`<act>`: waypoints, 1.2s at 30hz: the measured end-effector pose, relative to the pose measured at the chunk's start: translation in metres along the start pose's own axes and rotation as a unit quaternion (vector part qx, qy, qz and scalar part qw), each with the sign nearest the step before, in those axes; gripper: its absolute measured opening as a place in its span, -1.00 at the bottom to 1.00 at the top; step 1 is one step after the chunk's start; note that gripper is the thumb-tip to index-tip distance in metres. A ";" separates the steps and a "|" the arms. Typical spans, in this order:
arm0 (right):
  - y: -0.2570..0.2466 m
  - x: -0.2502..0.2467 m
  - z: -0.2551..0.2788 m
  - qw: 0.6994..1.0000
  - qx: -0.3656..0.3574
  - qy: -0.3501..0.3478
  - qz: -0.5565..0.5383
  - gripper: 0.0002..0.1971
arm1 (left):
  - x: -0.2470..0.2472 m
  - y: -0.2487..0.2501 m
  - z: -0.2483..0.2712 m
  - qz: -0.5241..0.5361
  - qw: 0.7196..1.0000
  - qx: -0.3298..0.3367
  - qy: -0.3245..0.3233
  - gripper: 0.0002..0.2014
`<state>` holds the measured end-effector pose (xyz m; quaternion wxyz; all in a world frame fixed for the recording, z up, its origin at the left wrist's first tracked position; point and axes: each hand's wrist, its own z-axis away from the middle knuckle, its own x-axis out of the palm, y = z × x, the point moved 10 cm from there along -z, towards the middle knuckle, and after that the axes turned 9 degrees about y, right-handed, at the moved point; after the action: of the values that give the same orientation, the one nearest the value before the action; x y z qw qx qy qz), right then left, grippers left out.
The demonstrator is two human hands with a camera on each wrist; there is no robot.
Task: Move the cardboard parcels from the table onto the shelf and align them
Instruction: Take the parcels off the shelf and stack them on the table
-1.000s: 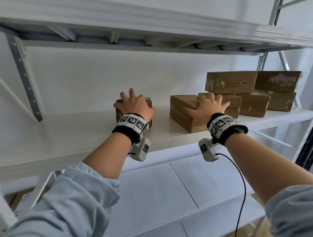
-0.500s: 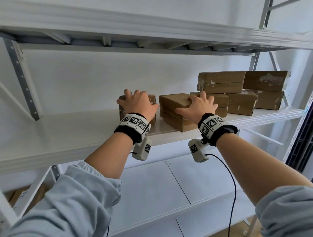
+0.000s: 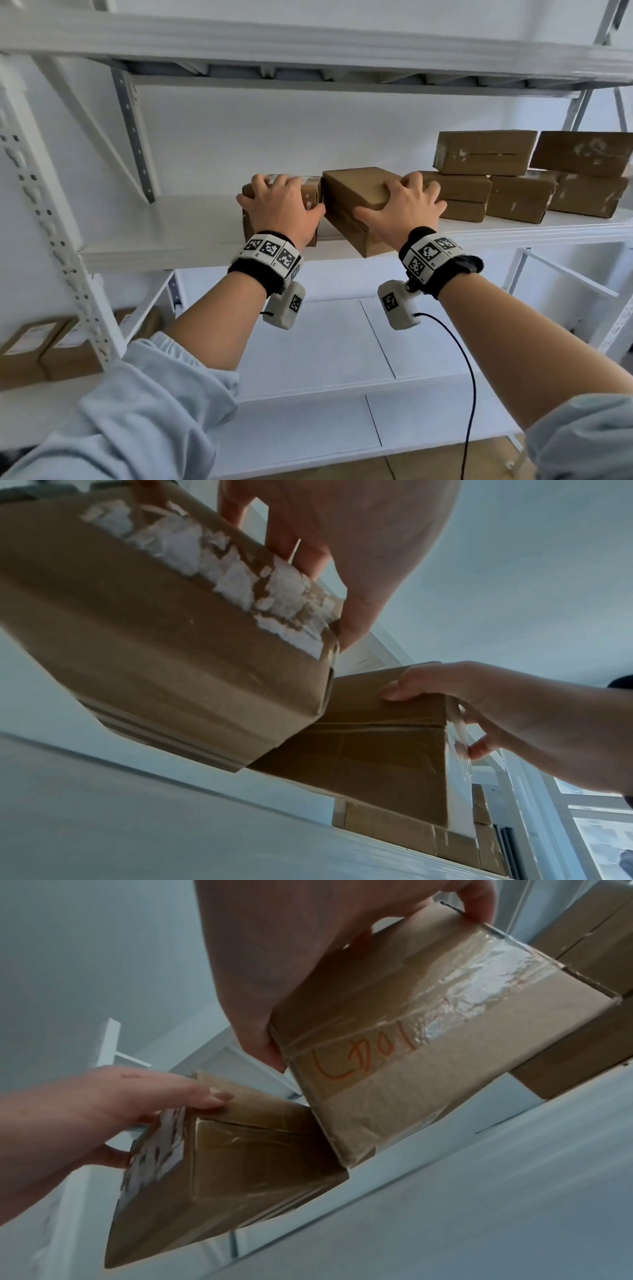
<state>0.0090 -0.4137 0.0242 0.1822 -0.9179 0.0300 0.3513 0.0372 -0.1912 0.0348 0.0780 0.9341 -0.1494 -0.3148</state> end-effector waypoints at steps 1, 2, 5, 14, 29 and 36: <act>-0.006 -0.002 0.007 1.000 -0.006 -0.001 -0.003 -0.27 | -0.006 -0.008 0.006 -0.003 1.000 -0.007 -0.001 -0.49; -0.013 -0.003 0.014 1.000 -0.012 -0.004 -0.005 -0.27 | -0.013 -0.016 0.012 -0.004 1.000 -0.014 -0.001 -0.48; -0.035 -0.007 0.035 0.999 -0.027 -0.015 -0.009 -0.27 | -0.032 -0.039 0.029 -0.011 1.000 -0.024 0.002 -0.48; -0.114 -0.038 0.088 0.999 -0.043 -0.020 -0.018 -0.26 | -0.105 -0.107 0.054 -0.017 0.999 -0.038 0.034 -0.49; -0.266 -0.088 0.252 0.999 -0.038 -0.027 0.010 -0.22 | -0.237 -0.266 0.141 -0.017 1.000 -0.021 0.012 -0.54; -0.336 -0.085 0.328 0.995 -0.048 -0.076 0.030 -0.21 | -0.271 -0.345 0.188 -0.042 0.998 -0.037 -0.040 -0.51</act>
<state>-0.2016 0.0100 -0.0397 0.1291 -0.8947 0.0270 0.4267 -0.2036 0.2138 -0.0433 0.0928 0.9227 -0.1014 -0.3600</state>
